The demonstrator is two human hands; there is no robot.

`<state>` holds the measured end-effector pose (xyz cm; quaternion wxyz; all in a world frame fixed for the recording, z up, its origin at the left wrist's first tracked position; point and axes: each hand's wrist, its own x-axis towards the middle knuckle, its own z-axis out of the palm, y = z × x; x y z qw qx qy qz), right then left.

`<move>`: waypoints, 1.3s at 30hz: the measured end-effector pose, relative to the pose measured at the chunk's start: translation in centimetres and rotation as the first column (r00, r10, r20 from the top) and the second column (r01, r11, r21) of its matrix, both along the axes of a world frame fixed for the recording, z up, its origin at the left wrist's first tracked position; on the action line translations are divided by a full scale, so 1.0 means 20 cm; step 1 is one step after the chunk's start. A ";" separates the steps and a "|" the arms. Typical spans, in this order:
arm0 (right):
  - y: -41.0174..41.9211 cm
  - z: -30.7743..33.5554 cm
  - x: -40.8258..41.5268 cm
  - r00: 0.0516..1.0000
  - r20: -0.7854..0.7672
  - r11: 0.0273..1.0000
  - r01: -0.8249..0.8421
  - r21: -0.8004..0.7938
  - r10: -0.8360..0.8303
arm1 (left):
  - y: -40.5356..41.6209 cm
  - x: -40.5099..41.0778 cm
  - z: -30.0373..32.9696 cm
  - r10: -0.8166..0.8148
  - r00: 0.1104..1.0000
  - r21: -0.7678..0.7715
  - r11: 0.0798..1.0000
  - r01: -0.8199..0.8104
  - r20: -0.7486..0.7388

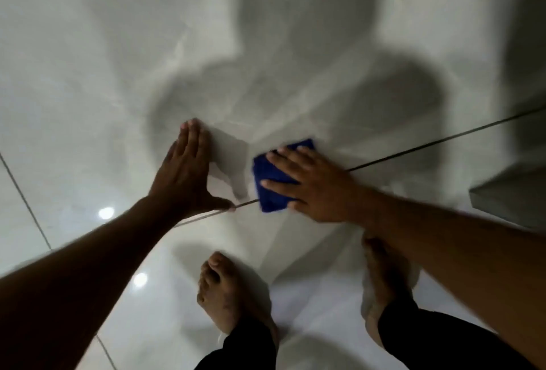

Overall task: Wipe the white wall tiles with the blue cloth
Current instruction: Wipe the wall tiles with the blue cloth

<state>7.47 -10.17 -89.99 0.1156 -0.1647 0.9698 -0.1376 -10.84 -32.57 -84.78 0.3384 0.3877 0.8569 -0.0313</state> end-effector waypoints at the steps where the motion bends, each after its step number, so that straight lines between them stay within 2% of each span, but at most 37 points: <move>1: 0.17 -0.02 -0.02 0.999 -0.013 0.999 -0.032 0.044 0.033 | -0.04 -0.04 0.02 -0.030 0.999 -0.022 0.999 0.030 -0.023; 2: 0.33 -0.04 -0.02 0.998 -0.018 0.995 0.064 0.077 -0.062 | -0.07 -0.06 0.03 -0.043 0.998 -0.047 0.998 0.041 -0.047; 3: 0.45 -0.06 0.00 0.967 -0.025 0.960 0.254 0.114 -0.253 | -0.08 -0.08 0.03 -0.040 0.997 -0.065 0.997 0.036 -0.063; 4: 0.52 -0.06 0.03 0.879 -0.029 0.867 0.474 0.157 -0.475 | -0.10 -0.09 0.02 -0.028 0.997 -0.068 0.997 0.023 -0.067; 6: 0.46 -0.03 0.11 0.548 -0.024 0.533 0.822 0.202 -0.836 | -0.10 -0.09 0.01 -0.002 0.999 -0.056 0.998 0.000 -0.041; 8: 0.20 -0.01 0.12 0.221 0.010 0.219 0.957 0.192 -0.975 | -0.11 -0.10 0.00 0.002 1.000 -0.043 0.999 -0.003 -0.026; 9: 0.03 0.01 0.09 0.140 0.040 0.144 0.973 0.179 -0.989 | -0.11 -0.10 0.00 0.007 1.000 -0.033 0.999 -0.008 -0.023; 10: -0.16 0.03 0.06 0.131 0.076 0.143 0.975 0.171 -0.988 | -0.11 -0.09 0.00 0.007 1.000 -0.029 1.000 -0.008 -0.018; 11: -0.36 0.06 0.03 0.190 0.123 0.208 0.966 0.155 -0.974 | -0.11 -0.09 0.01 -0.004 1.000 -0.035 0.999 0.003 -0.009; 12: -0.56 0.08 -0.01 0.299 0.166 0.319 0.941 0.115 -0.940 | -0.12 -0.10 0.01 -0.027 1.000 -0.042 0.999 0.027 0.001; 14: -0.88 0.13 -0.12 0.568 0.225 0.582 0.813 -0.007 -0.791 | -0.16 -0.17 0.03 -0.114 0.992 -0.030 0.993 0.115 0.046; 16: -1.00 0.14 -0.24 0.827 0.232 0.824 0.550 -0.138 -0.513 | -0.21 -0.30 0.07 -0.248 0.964 0.001 0.969 0.249 0.093; 17: -0.98 0.12 -0.28 0.927 0.211 0.924 0.346 -0.165 -0.310 | -0.22 -0.38 0.09 -0.307 0.946 -0.015 0.950 0.310 0.106; 18: -0.91 0.10 -0.30 0.978 0.180 0.979 0.133 -0.156 -0.104 | -0.22 -0.44 0.11 -0.359 0.926 -0.051 0.929 0.367 0.121; 19: -0.81 0.08 -0.31 0.986 0.160 0.990 -0.036 -0.135 0.057 | -0.22 -0.47 0.13 -0.390 0.911 -0.089 0.911 0.402 0.132; 20: -0.68 0.05 -0.32 0.983 0.133 0.987 -0.117 -0.108 0.131 | -0.21 -0.48 0.13 -0.397 0.909 -0.115 0.904 0.411 0.129; 21: -0.53 0.03 -0.33 0.989 0.094 0.993 -0.104 -0.063 0.110 | -0.21 -0.46 0.13 -0.385 0.916 -0.126 0.909 0.397 0.112; 22: -0.38 0.01 -0.34 0.999 0.051 1.000 -0.017 -0.009 0.017 | -0.21 -0.41 0.12 -0.361 0.928 -0.129 0.920 0.370 0.090; 24: -0.08 -0.02 -0.33 0.963 -0.025 0.958 0.271 0.091 -0.270 | -0.21 -0.29 0.09 -0.267 0.963 -0.119 0.955 0.271 0.044; 26: 0.16 -0.03 -0.24 0.841 -0.053 0.824 0.539 0.173 -0.539 | -0.21 -0.17 0.05 -0.137 0.990 -0.091 0.986 0.138 0.022; 28: 0.28 -0.03 -0.11 0.644 -0.054 0.622 0.754 0.211 -0.763 | -0.18 -0.09 0.00 -0.049 0.999 -0.083 0.995 0.049 0.007; 31: 0.08 -0.01 0.01 0.216 -0.020 0.207 0.956 0.207 -0.976 | -0.15 -0.06 -0.06 -0.002 1.000 -0.080 0.997 0.001 -0.009; 32: -0.07 0.01 0.01 0.142 -0.009 0.138 0.971 0.195 -0.990 | -0.16 -0.06 -0.06 0.004 1.000 -0.083 0.997 -0.005 -0.011; 33: -0.23 0.04 -0.01 0.165 0.011 0.164 0.971 0.173 -0.986 | -0.16 -0.06 -0.07 0.008 1.000 -0.084 0.996 -0.009 -0.014; 34: -0.36 0.06 -0.03 0.284 0.041 0.287 0.948 0.142 -0.958 | -0.16 -0.06 -0.07 0.010 1.000 -0.086 0.996 -0.012 -0.020; 35: -0.46 0.08 -0.07 0.481 0.085 0.488 0.867 0.100 -0.873 | -0.16 -0.06 -0.08 0.014 1.000 -0.090 0.996 -0.016 -0.022; 36: -0.52 0.08 -0.12 0.705 0.113 0.712 0.701 0.041 -0.701 | -0.16 -0.06 -0.08 0.011 1.000 -0.091 0.996 -0.013 -0.025; 37: -0.49 0.07 -0.19 0.887 0.105 0.891 0.455 -0.019 -0.450 | -0.17 -0.06 -0.08 0.007 1.000 -0.093 0.996 -0.010 -0.029; 38: -0.40 0.04 -0.28 0.982 0.069 0.982 0.181 -0.050 -0.177 | -0.17 -0.06 -0.09 0.005 0.999 -0.099 0.995 -0.009 -0.044; 39: -0.26 0.02 -0.38 0.998 0.031 0.998 -0.055 -0.036 0.056 | -0.18 -0.06 -0.09 0.005 0.998 -0.108 0.994 -0.012 -0.066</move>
